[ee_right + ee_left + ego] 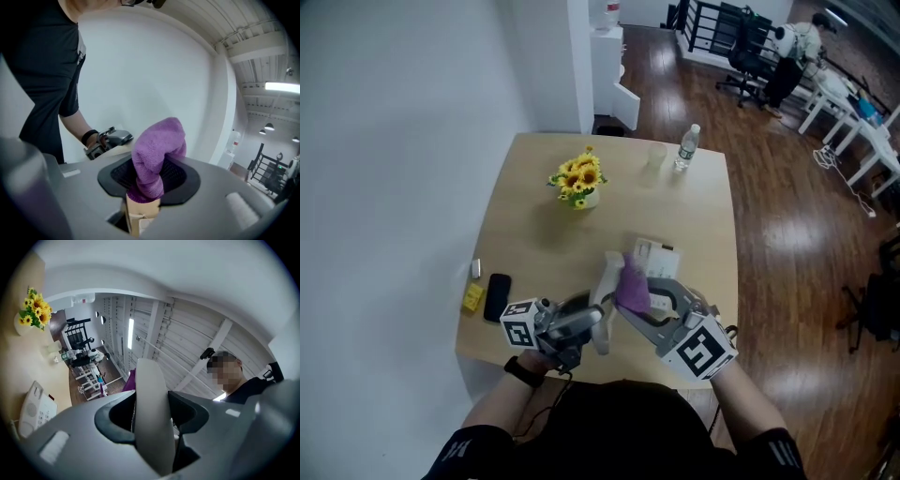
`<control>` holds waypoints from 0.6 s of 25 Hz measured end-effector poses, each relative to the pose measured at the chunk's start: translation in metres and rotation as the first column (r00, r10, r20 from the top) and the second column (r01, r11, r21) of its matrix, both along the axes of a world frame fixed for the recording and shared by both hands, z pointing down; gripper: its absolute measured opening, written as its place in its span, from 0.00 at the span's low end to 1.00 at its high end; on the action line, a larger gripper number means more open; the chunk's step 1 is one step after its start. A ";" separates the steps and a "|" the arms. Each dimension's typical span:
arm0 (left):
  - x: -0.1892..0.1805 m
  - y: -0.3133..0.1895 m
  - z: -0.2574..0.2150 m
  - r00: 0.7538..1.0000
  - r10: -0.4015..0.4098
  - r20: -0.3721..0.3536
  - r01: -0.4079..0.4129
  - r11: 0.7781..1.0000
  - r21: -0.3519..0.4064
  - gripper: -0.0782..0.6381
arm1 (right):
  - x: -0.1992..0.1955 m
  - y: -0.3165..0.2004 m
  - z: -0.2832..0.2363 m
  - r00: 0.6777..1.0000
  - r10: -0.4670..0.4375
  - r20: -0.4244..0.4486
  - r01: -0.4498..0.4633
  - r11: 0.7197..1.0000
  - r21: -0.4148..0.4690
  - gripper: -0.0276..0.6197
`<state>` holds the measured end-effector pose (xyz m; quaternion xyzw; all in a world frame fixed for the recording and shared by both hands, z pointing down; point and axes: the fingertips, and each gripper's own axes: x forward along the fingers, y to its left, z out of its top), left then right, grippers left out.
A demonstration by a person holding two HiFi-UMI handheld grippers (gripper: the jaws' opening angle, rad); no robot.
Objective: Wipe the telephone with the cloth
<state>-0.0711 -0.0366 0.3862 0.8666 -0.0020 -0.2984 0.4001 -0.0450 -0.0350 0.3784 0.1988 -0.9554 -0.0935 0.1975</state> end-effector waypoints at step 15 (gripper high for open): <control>0.024 0.012 -0.009 0.997 0.072 -0.002 -0.072 0.996 0.045 0.39 | 0.024 0.009 -0.012 0.999 0.024 0.032 -0.024 1.000 -0.009 0.25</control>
